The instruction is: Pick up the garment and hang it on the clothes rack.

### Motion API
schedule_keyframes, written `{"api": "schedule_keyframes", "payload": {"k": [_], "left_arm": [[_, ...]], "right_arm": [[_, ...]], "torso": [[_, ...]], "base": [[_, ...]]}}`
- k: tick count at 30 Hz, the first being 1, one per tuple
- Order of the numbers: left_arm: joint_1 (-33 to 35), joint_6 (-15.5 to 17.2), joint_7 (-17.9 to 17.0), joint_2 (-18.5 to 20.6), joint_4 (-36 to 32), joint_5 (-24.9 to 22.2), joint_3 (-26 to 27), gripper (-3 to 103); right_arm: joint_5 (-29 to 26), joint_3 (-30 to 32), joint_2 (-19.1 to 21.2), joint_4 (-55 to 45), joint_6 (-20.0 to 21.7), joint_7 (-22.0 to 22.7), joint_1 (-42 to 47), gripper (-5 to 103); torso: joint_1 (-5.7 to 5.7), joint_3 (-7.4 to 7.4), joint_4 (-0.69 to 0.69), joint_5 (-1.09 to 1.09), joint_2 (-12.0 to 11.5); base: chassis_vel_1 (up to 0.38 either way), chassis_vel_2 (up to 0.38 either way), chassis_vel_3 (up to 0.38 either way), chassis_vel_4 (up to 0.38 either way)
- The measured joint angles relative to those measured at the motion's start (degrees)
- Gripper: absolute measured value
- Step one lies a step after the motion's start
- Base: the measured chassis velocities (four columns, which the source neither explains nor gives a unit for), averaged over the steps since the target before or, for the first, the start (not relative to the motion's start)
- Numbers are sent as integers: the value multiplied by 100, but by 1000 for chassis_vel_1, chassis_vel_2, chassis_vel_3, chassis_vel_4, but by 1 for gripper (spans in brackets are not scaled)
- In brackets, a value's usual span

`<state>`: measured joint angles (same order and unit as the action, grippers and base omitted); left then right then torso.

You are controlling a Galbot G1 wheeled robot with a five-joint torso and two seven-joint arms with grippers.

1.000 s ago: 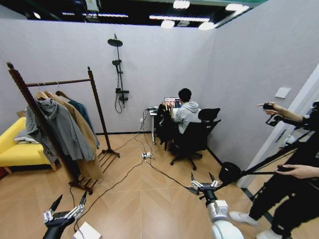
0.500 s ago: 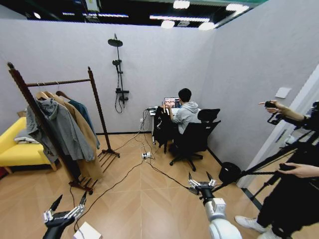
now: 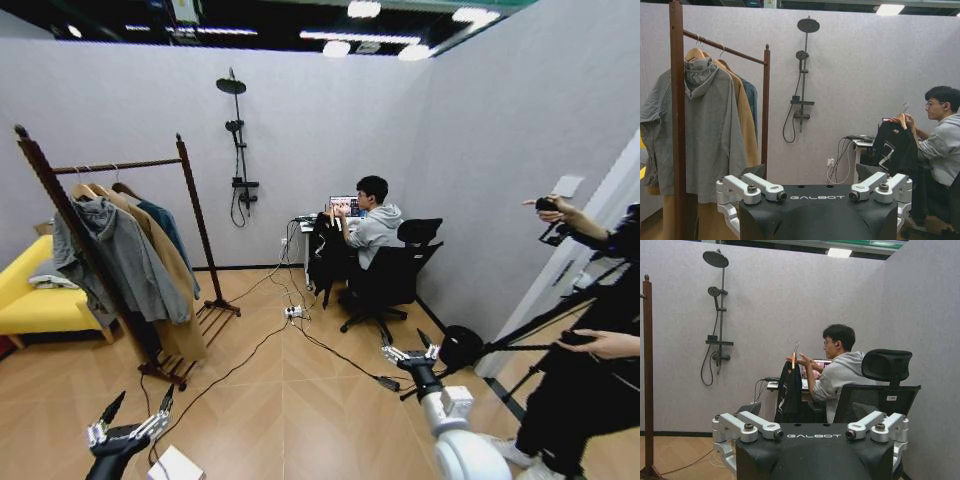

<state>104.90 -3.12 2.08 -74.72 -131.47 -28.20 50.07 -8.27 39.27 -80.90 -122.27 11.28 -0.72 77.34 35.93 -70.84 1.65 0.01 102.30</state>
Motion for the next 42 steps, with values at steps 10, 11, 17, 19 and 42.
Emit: {"api": "schedule_keyframes", "payload": {"k": [10, 11, 17, 19, 42], "left_arm": [[0, 0, 0, 0, 0, 0, 0, 100], [0, 0, 0, 0, 0, 0, 0, 100], [0, 0, 0, 0, 0, 0, 0, 100], [0, 0, 0, 0, 0, 0, 0, 100], [-1, 0, 0, 0, 0, 0, 0, 100]], "right_arm": [[1, 5, 65, 242, -196, -179, -40, 100], [1, 5, 65, 242, -196, -179, -40, 100], [24, -49, 35, 434, -396, -263, -63, 100], [31, -65, 17, 474, -446, -288, -60, 100], [115, -91, -14, 736, -684, -513, -118, 100]], "torso": [[-4, 1, 1, -1, 2], [-4, 1, 1, -1, 2], [-3, 1, 0, -1, 1], [0, 0, 0, 0, 0], [2, 0, 1, 0, -1]], "base": [[-23, 25, 22, -31], [-76, 65, 86, -88], [-169, 178, 144, -154], [-234, 234, 223, -212], [-322, 324, 319, -320]]}}
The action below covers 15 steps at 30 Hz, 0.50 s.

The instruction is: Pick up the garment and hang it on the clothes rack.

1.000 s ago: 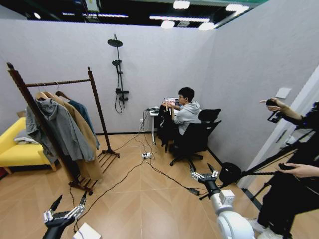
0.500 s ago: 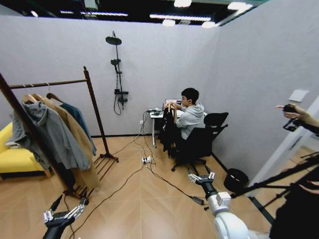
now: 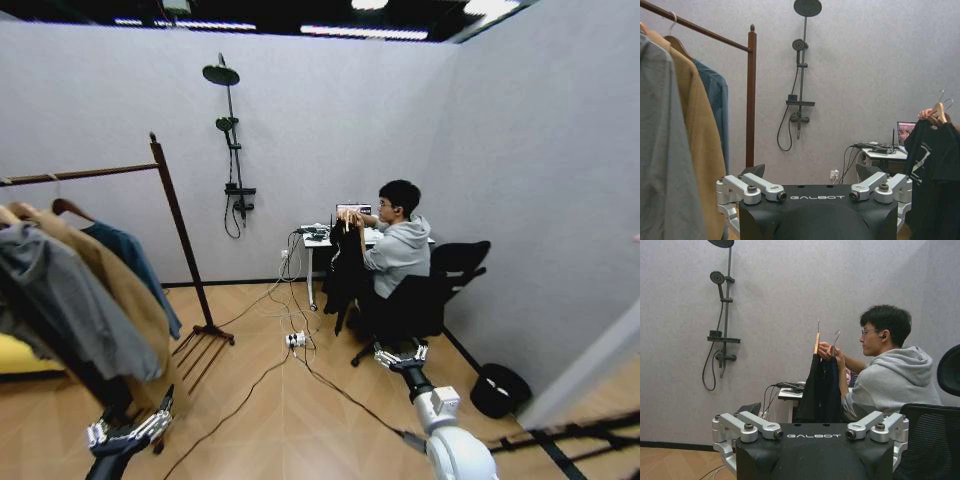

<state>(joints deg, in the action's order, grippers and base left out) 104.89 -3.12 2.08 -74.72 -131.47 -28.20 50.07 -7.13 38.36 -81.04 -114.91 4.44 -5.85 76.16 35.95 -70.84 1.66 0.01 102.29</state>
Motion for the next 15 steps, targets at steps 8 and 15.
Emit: {"api": "schedule_keyframes", "payload": {"k": [8, 15], "left_arm": [[0, 0, -1, 0, 0, 0, 0, 100], [0, 0, -1, 0, 0, 0, 0, 100]], "right_arm": [[-61, 11, 105, 203, -124, 20, -86, 100], [-59, 0, 104, 262, -174, 36, -134, 100]], "torso": [[-1, 1, 0, -6, 0], [-2, 1, 0, -4, 0]], "base": [[-340, 343, 338, -346], [-347, 355, 348, -363]]}}
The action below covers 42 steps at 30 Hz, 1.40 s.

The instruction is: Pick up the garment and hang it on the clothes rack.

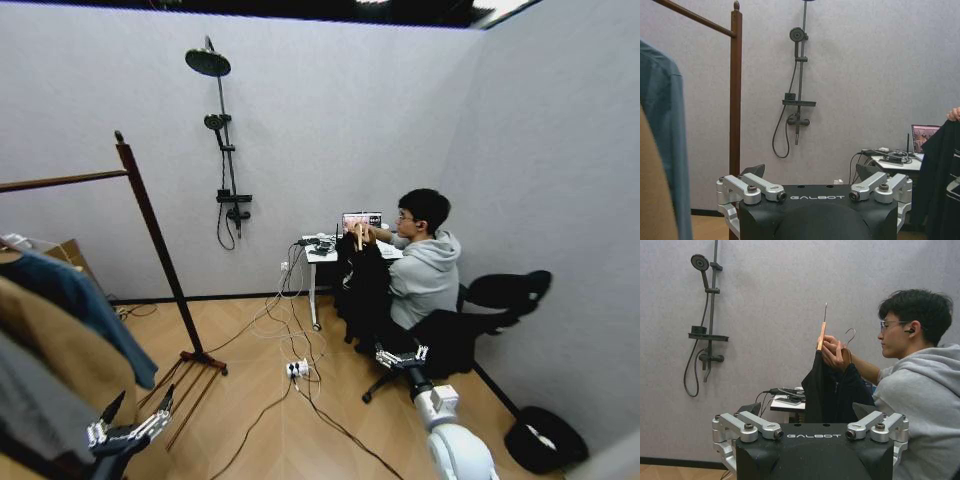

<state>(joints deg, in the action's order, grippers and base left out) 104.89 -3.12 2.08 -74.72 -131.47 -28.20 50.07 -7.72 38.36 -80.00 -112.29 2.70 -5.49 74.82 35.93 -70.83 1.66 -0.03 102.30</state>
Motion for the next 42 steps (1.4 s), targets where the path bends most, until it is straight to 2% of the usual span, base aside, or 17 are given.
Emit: {"api": "schedule_keyframes", "payload": {"k": [1, 2, 3, 8, 9, 12, 14, 15, 16, 18, 20, 22, 25, 31, 33, 42], "left_arm": [[1, 0, 1, 0, -1, 0, 0, 100], [1, 0, 1, 0, -1, 0, 0, 100], [0, 0, 0, 0, 0, 0, 0, 100], [0, 0, 1, 0, 0, 0, 0, 100], [0, 0, 0, 1, 0, 0, 0, 100], [1, 0, 1, 0, 0, 0, 0, 100], [-1, 0, 0, 1, 0, 0, 0, 100], [-1, 0, 0, 1, 0, 0, 0, 100], [-1, 0, 1, 0, 0, 0, 0, 100], [0, 0, 1, 0, 0, 0, 0, 100], [0, 0, 0, 0, 0, 0, 0, 100], [0, 0, 4, 1, -1, 0, 0, 100], [1, 0, 1, 1, 0, 0, 0, 100], [2, 0, 0, 0, 0, 0, 0, 100], [1, 0, 1, 0, 0, 0, 0, 100], [1, 0, 0, 1, 0, 0, 0, 100]], "right_arm": [[9, -3, -20, 1, -2, 3, -1, 100], [9, -3, -20, 1, -2, 3, -1, 100], [37, -6, -49, 0, -5, 4, 8, 100], [83, -26, -98, -27, -12, 2, 29, 100], [110, -38, -131, -37, -23, 2, 28, 100], [138, -59, -162, -42, -40, 10, 8, 100], [147, -67, -163, -126, 24, 39, -38, 100], [147, -67, -163, -126, 24, 39, -38, 100], [137, -53, -136, -136, 109, 69, -115, 100], [136, -32, -103, -87, 147, 90, -231, 100], [132, 18, -16, 101, 178, 145, -575, 100], [69, 53, 140, 488, 267, 281, -1213, 100], [47, 13, 248, 756, 367, 374, -1717, 100], [75, -115, 311, 932, 582, 498, -2218, 100], [47, -145, 339, 1097, 738, 572, -2481, 100], [-26, -190, 537, 2117, 754, 614, -3451, 100]], "torso": [[0, 0, -2, 7, 0], [0, 0, -2, 7, 0], [1, 0, 0, -2, 0], [0, 0, -2, 6, 0], [1, 0, 1, -4, 0], [-1, 0, -1, 9, 1], [3, 0, 2, -5, 0], [3, 0, 2, -5, 0], [5, -1, 0, 6, -1], [6, -2, 1, 7, -1], [8, -2, -3, 1, -2], [5, -1, 2, 4, -2], [-2, 0, 0, 2, 1], [-7, 1, -3, 2, 3], [-6, 1, 1, 3, 3], [2, -1, -2, 4, 0]], "base": [[-351, 364, 349, -344], [-351, 364, 349, -344], [-342, 333, 366, -340], [-341, 350, 351, -357], [-345, 346, 357, -333], [-355, 364, 341, -382], [-331, 348, 313, -307], [-329, 320, 299, -288], [-253, 246, 299, -250], [-253, 209, 161, -250], [-200, 162, 126, -147], [-72, 22, -21, -16], [0, 1, -42, -12], [55, -20, -22, 47], [0, 0, 0, 0], [0, 0, 0, 0]]}}
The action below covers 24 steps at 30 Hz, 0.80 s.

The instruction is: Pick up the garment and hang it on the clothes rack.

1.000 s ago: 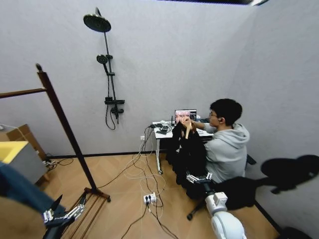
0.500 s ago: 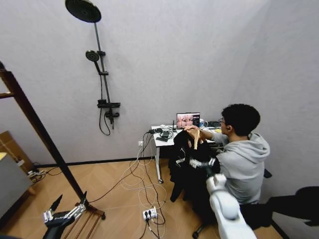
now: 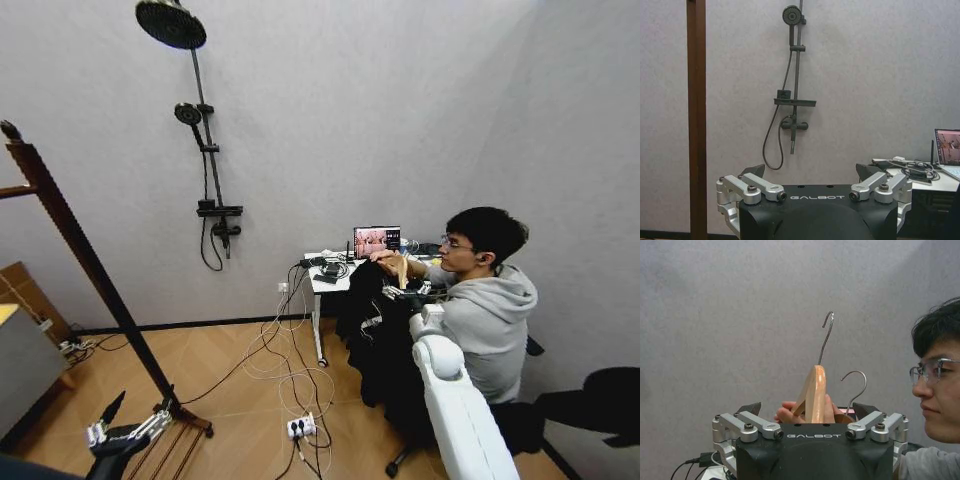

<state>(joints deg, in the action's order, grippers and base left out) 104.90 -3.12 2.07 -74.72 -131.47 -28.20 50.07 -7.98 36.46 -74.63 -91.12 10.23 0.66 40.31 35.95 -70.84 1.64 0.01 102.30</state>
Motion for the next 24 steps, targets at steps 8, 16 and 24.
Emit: {"api": "schedule_keyframes", "payload": {"k": [8, 16, 24], "left_arm": [[0, 0, 1, 0, 0, 0, 0, 100], [0, 0, 1, 0, 0, 0, 0, 100], [0, 0, 1, 0, 0, 0, 0, 100]], "right_arm": [[-14, -61, 84, 545, -104, -48, -418, 95], [76, -60, 104, 695, -232, -180, -455, 63], [111, -102, 22, 571, -228, -202, -374, 35]], "torso": [[-1, 0, 1, 0, 0], [-1, 1, 2, -1, 0], [-2, 1, 1, -1, 1]], "base": [[0, 0, 0, 0], [0, 0, 0, 0], [0, 0, 0, 0]]}}
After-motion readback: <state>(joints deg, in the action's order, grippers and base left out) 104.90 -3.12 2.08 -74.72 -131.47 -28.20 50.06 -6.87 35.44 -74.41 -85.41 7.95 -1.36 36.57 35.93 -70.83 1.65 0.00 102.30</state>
